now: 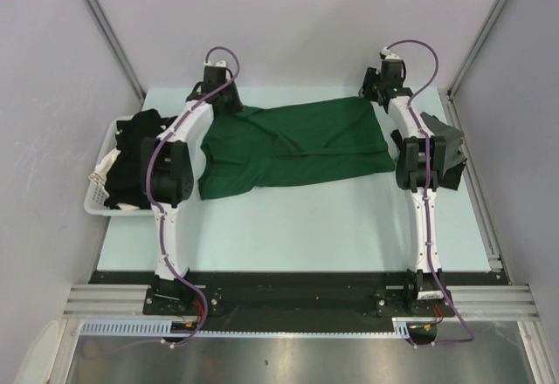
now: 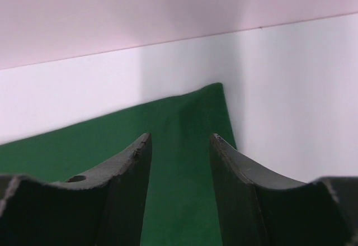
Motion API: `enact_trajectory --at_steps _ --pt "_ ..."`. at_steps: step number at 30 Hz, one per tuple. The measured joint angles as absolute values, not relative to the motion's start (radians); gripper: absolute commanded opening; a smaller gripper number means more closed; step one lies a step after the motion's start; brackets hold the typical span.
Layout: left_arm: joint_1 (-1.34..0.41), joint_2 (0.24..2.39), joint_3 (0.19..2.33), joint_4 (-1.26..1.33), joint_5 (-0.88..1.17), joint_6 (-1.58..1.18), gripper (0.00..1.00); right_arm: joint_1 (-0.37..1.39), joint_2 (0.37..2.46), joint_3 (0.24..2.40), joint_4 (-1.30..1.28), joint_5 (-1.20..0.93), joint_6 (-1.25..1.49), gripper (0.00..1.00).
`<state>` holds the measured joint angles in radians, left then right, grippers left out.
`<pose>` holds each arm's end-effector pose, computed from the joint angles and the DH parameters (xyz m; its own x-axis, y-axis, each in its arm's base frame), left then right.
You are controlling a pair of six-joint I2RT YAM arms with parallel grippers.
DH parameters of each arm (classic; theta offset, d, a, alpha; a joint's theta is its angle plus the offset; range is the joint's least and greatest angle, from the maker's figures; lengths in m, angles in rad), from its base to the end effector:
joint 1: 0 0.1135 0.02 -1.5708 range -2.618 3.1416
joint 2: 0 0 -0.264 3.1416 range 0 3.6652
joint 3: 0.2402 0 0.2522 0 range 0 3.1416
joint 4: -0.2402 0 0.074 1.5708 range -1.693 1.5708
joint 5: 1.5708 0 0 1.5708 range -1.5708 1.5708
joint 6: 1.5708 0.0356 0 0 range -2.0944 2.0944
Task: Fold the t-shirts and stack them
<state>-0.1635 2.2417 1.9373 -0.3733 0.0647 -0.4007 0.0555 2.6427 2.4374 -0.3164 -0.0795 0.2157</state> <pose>0.5138 -0.0871 0.2354 -0.6524 -0.2869 -0.7015 -0.0460 0.9389 -0.3412 0.5977 0.0360 0.1940 -0.5126 0.1852 -0.8384 -0.0147 0.9744 0.2242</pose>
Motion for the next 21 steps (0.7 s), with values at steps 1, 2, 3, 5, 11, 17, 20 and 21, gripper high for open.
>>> enact_trajectory --at_steps 1,2,3,5,11,17,20,21 --pt "-0.17 2.242 1.932 -0.377 0.065 -0.401 0.25 0.051 2.648 2.437 -0.315 -0.081 0.216 0.5" --pt "-0.176 2.242 1.929 -0.382 0.065 -0.401 0.25 0.047 2.651 2.437 -0.315 -0.084 0.216 0.5" --pt "-0.179 2.242 1.926 -0.384 0.065 -0.401 0.25 0.041 2.657 2.439 -0.313 -0.088 0.218 0.5" --pt "-0.182 2.239 1.916 -0.387 0.065 -0.401 0.25 0.03 2.665 2.44 -0.311 -0.091 0.227 0.5" --pt "-0.18 2.199 1.864 -0.404 0.063 -0.4 0.25 0.008 2.694 2.465 -0.285 -0.099 0.249 0.5" --pt "-0.18 2.165 1.844 -0.407 0.059 -0.4 0.24 0.002 2.712 2.474 -0.252 -0.11 0.276 0.5" --pt "-0.18 2.159 1.844 -0.407 0.06 -0.4 0.24 0.002 2.722 2.476 -0.236 -0.121 0.293 0.49" --pt "-0.18 2.158 1.844 -0.407 0.06 -0.4 0.24 0.003 2.725 2.476 -0.231 -0.125 0.299 0.5"
